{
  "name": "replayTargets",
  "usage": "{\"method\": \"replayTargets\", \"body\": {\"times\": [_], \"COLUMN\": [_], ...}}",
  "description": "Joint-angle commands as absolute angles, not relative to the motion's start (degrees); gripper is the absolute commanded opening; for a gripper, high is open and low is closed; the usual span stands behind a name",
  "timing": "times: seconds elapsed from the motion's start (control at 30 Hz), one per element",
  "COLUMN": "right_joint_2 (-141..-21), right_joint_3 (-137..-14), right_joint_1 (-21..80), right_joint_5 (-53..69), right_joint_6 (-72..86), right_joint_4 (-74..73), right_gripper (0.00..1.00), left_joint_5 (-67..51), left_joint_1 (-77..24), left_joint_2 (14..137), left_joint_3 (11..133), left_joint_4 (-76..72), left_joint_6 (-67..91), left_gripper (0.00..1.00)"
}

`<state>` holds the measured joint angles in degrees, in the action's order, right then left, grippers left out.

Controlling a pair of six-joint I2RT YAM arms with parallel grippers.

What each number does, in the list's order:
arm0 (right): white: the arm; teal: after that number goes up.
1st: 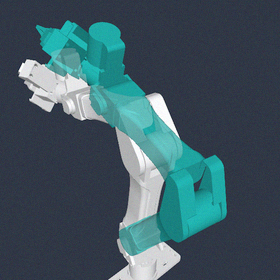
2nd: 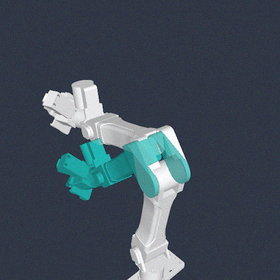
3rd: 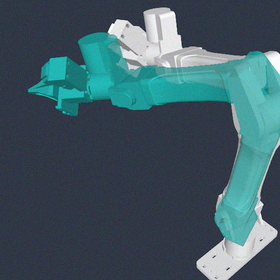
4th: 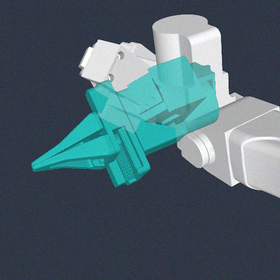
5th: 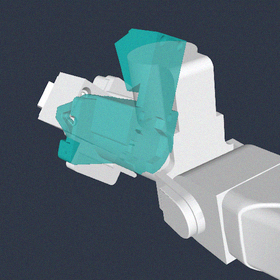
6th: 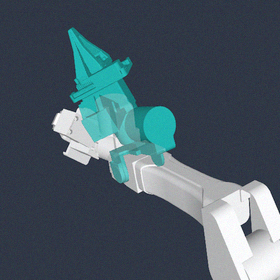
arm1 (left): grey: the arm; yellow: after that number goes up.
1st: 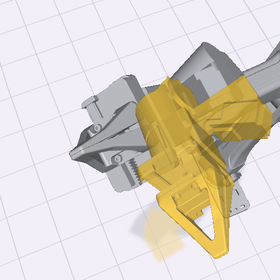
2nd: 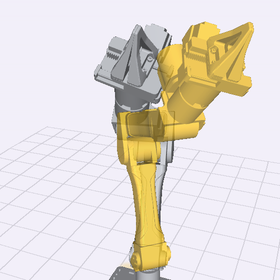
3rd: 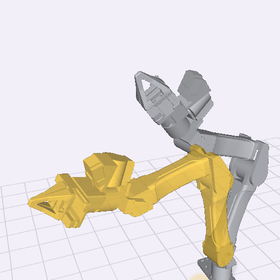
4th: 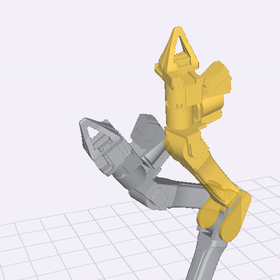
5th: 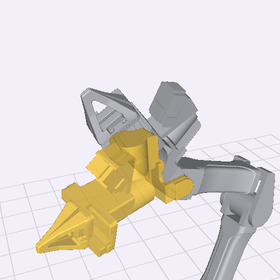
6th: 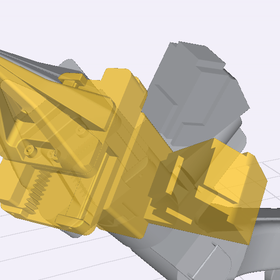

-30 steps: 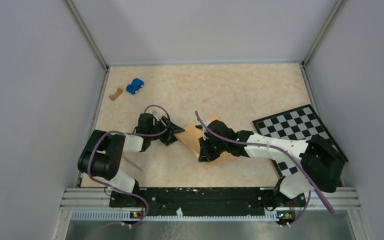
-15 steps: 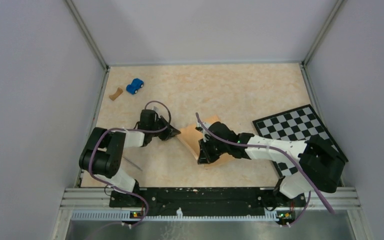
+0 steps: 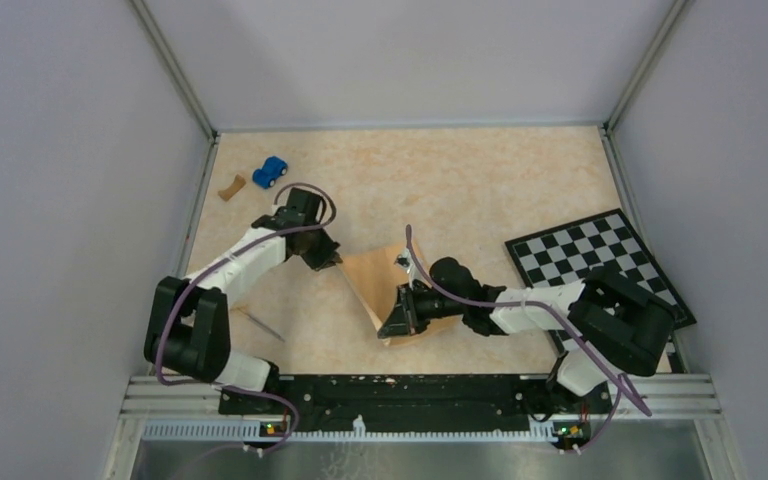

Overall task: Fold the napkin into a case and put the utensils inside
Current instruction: Fold the lower triangle-folded napkin at the center of the board.

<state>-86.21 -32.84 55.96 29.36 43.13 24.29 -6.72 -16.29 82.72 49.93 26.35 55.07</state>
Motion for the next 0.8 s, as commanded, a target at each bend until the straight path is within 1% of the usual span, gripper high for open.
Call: {"method": "replayTargets", "body": {"times": [0.0, 0.2, 0.37, 0.6, 0.63, 0.67, 0.7, 0.77], "right_joint_2": [-88.05, -88.68, -88.43, -84.18, -83.13, -82.03, -80.73, -78.54], "right_joint_3": [-27.5, -23.4, -21.26, -19.61, -20.07, -20.37, -20.39, -20.0], "right_joint_1": [56.2, 54.19, 53.49, 53.46, 53.45, 53.44, 53.47, 53.5], "right_joint_5": [37.61, 36.97, 35.02, 29.6, 28.5, 27.24, 25.75, 22.44], "right_joint_6": [51.62, 51.16, 48.59, 43.38, 41.8, 40.41, 39.29, 37.65], "right_joint_4": [38.61, 40.07, 38.07, 31.67, 29.82, 27.94, 26.74, 26.11], "right_gripper": [0.0, 0.0, 0.0, 0.0, 0.03, 0.09, 0.16, 0.34], "left_joint_5": [11.1, 20.6, 23.18, 25.71, 25.28, 24.9, 24.39, 22.97], "left_joint_1": [-20.2, -27.58, -31.52, -35.03, -35.28, -35.46, -35.57, -35.65], "left_joint_2": [86.7, 100.72, 108.71, 118.07, 118.6, 118.79, 118.71, 118.15], "left_joint_3": [61.98, 77.28, 85.41, 96.81, 97.15, 97.09, 96.73, 95.44], "left_joint_4": [45.07, 61.35, 68.61, 77.26, 77.16, 76.71, 76.28, 74.1], "left_joint_6": [63.26, 73.57, 79.67, 84.28, 84.08, 83.82, 83.65, 82.26], "left_gripper": [0.0, 0.0, 0.0, 0.0, 0.0, 0.0, 0.0, 0.0]}}
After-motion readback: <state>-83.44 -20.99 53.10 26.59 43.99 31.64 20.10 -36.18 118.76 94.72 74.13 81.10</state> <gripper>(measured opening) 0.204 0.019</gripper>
